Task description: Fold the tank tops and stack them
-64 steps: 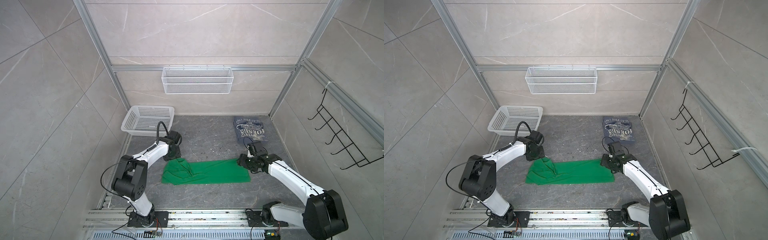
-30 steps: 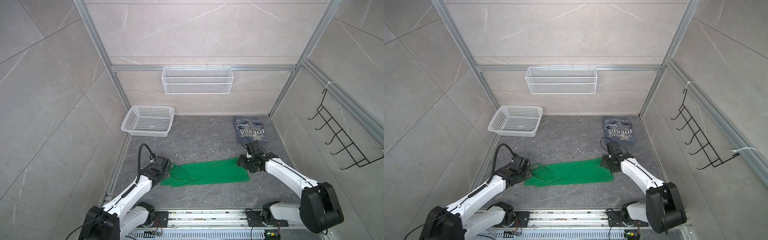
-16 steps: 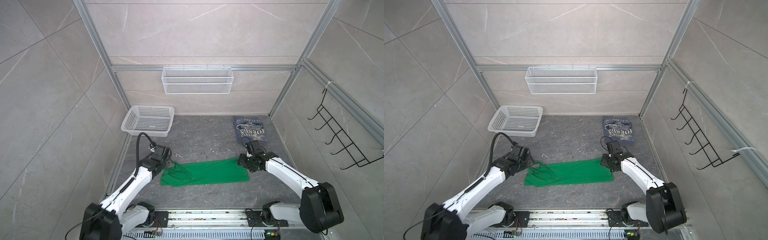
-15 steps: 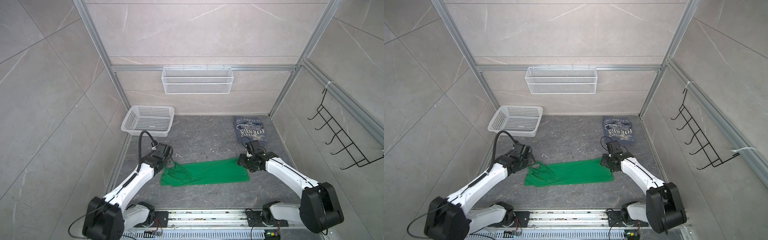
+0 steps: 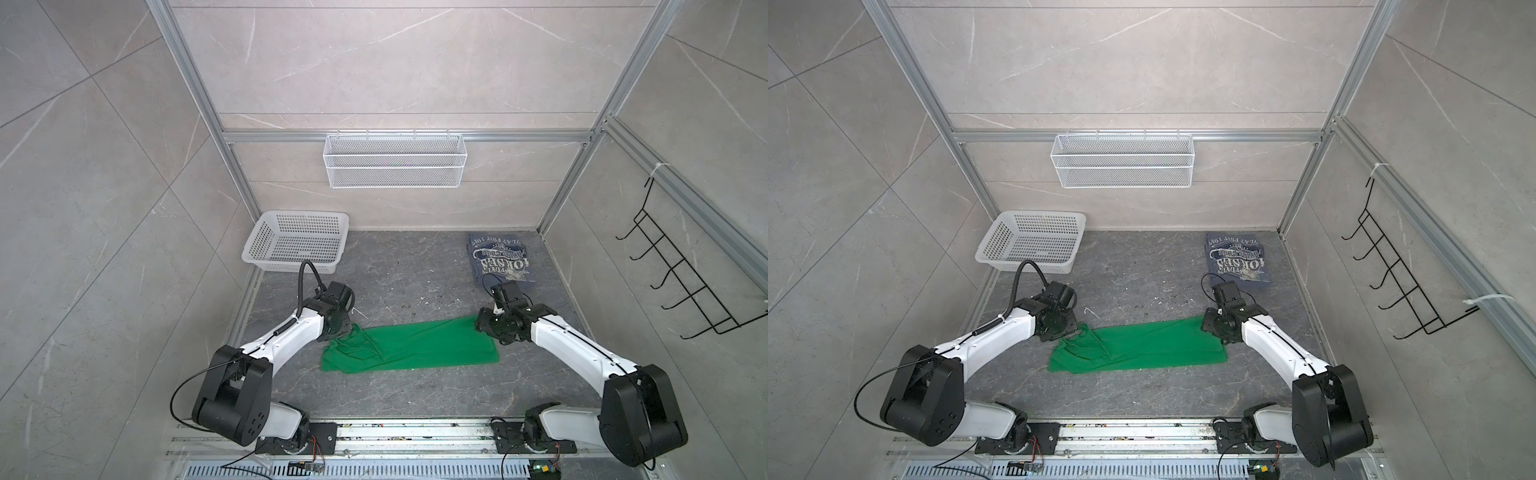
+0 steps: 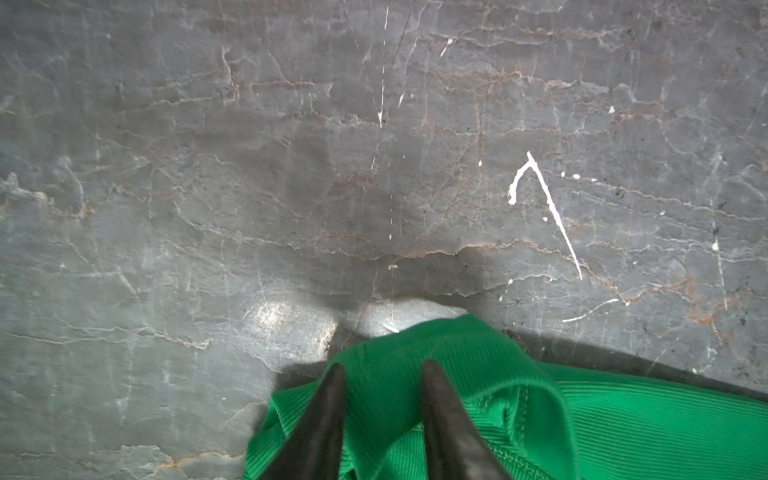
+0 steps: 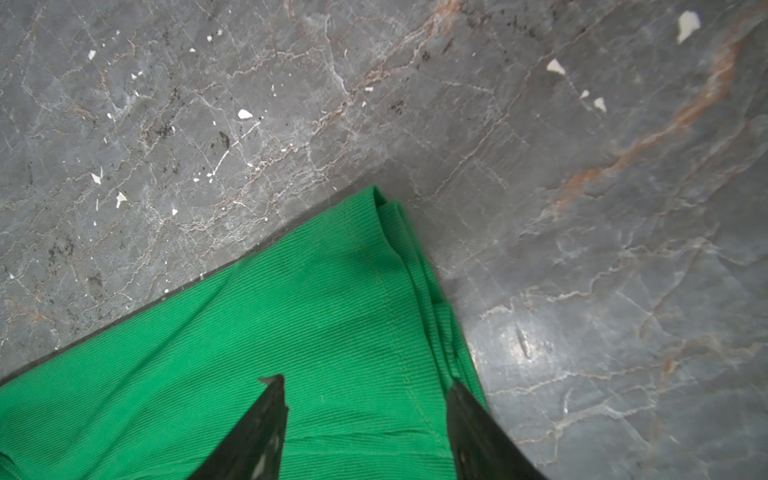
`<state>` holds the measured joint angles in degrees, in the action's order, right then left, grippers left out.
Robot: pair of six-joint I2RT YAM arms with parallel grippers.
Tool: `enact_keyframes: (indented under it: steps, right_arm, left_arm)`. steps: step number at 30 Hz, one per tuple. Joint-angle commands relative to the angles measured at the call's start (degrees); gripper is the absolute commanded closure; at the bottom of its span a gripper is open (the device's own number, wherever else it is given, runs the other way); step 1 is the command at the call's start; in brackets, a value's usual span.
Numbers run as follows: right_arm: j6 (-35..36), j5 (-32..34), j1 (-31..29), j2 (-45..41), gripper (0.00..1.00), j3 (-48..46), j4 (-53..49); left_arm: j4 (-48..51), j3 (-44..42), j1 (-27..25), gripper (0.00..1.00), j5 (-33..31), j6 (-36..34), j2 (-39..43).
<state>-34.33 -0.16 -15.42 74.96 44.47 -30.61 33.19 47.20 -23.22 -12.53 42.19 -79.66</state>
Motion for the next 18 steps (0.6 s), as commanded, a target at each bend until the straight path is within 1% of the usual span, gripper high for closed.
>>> enact_keyframes:
  steps: [1,4,5,6,7,12,18]
  right_arm:
    - [0.15,0.73,-0.30,0.84,0.37,-0.33,-0.73]
    - [0.14,0.63,-0.30,1.24,0.37,0.17,-0.68]
    - [0.11,0.62,-0.31,1.24,0.37,0.22,-0.68]
    - [0.05,0.69,-0.31,1.16,0.37,0.27,-0.79]
    - [0.07,0.66,-0.31,1.02,0.37,0.27,-0.81]
    - [0.00,0.63,-0.31,0.63,0.37,0.30,-1.29]
    - [-0.08,0.96,-0.29,0.16,0.37,-0.03,-1.64]
  left_arm:
    - [2.11,-1.98,0.03,0.69,1.28,0.50,5.22]
    - [3.24,-3.18,0.01,0.72,1.29,0.70,7.13]
    - [3.20,-3.62,0.02,0.72,1.33,0.67,7.74]
    - [3.01,-4.00,0.01,0.68,1.56,0.57,8.38]
    - [2.99,-4.07,-0.07,0.66,1.77,0.32,8.74]
    - [4.27,-3.52,-0.24,0.66,3.04,-0.67,7.18]
    - [3.85,-4.63,-0.20,0.64,2.50,-0.62,7.14]
